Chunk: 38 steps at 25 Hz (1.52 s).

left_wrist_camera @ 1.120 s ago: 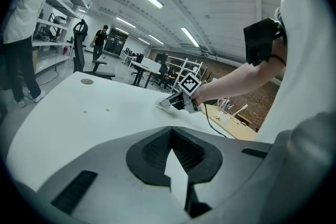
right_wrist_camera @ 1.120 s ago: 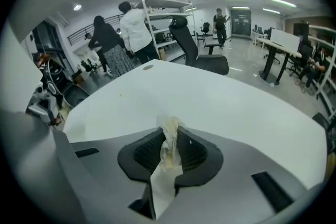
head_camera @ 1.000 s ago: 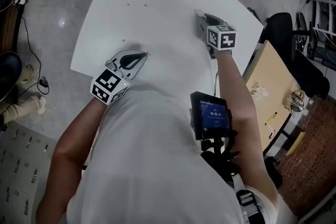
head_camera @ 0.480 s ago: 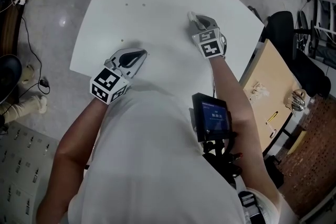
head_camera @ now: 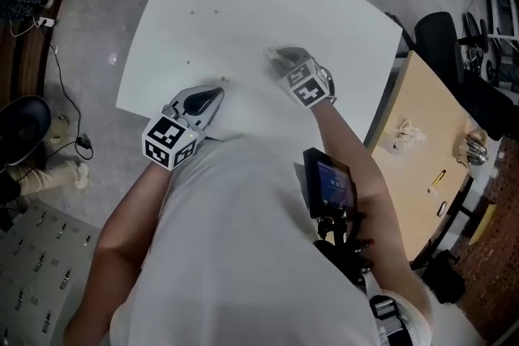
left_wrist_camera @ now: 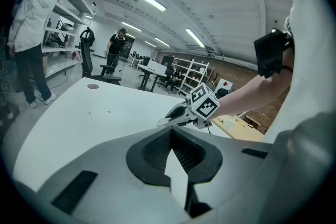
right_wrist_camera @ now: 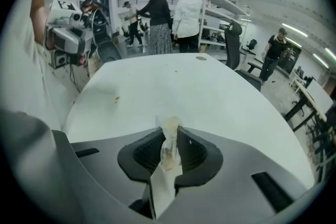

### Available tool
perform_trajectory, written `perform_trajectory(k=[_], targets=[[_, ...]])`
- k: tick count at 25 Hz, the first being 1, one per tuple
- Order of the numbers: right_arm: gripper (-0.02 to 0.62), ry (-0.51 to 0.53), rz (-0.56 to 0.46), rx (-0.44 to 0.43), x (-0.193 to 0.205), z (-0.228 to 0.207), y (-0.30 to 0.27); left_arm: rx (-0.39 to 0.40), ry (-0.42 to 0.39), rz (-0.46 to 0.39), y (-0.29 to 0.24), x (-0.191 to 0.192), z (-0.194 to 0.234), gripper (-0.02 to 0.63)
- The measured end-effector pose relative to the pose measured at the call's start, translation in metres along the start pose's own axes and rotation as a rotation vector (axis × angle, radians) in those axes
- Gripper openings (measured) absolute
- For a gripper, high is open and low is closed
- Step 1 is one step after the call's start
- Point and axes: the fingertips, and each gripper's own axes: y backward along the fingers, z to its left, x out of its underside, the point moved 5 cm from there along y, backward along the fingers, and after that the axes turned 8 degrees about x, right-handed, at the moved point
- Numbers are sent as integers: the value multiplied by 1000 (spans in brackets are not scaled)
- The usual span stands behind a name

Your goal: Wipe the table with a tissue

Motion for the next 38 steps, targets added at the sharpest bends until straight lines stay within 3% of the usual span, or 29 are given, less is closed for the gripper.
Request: perform_trajectory(k=[4,8,17,25,33,38], targets=[[65,-201,-96,-28,8,26,19,-44,-8,-5,16,2,-11,8],[66,-263,-104,-35,24,55,35,-80,-5,-13,31,9,-26,8],[66,-496,-126,-1,40,76,49,-104,-26,1,59,29,-47,7],[66,-484,-123,39,7,75,32,-105,-92,-44,85,6,-8,8],[66,-425,-111,94,-29,93,18,-37,-105,-25,112,5,32,8],[66,-411,-72,136,-32,101,11,8,-102,-11,120,11,54,8]])
